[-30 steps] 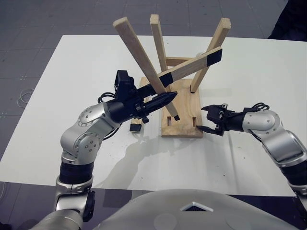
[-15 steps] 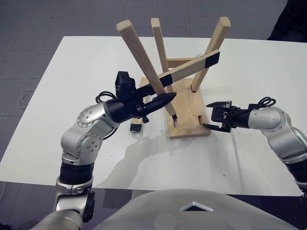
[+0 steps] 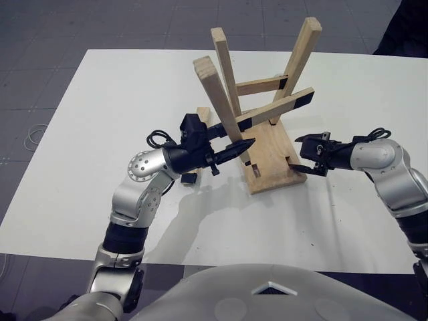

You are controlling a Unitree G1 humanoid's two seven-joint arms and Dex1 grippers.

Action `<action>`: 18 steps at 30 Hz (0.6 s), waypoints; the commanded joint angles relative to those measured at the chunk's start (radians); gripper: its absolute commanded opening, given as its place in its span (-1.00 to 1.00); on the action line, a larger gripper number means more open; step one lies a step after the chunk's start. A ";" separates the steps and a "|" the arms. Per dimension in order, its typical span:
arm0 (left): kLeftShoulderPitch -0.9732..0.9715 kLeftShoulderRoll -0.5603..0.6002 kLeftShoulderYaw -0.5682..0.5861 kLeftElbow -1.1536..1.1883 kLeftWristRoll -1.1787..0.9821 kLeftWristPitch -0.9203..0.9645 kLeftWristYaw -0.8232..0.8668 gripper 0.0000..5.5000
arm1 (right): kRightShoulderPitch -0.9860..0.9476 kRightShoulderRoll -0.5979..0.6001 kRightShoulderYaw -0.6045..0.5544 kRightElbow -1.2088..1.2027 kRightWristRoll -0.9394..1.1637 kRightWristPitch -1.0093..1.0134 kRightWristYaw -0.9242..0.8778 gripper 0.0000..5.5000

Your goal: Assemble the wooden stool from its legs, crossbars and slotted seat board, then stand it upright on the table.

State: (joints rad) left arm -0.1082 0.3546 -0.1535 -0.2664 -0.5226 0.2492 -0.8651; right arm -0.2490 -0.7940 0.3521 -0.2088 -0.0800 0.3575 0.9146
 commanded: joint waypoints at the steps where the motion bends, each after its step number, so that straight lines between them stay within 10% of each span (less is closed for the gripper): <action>1: 0.000 -0.022 -0.004 0.006 0.011 -0.030 0.002 -0.25 | 0.009 0.004 -0.026 -0.036 0.012 0.034 0.006 0.28; 18: 0.035 -0.053 -0.015 0.037 0.029 -0.087 -0.027 -0.25 | 0.030 0.051 -0.153 -0.066 0.047 0.179 -0.084 0.28</action>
State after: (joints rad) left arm -0.0751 0.3039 -0.1629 -0.2379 -0.5040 0.1840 -0.8886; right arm -0.2321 -0.7491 0.2041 -0.2713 -0.0335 0.5260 0.8411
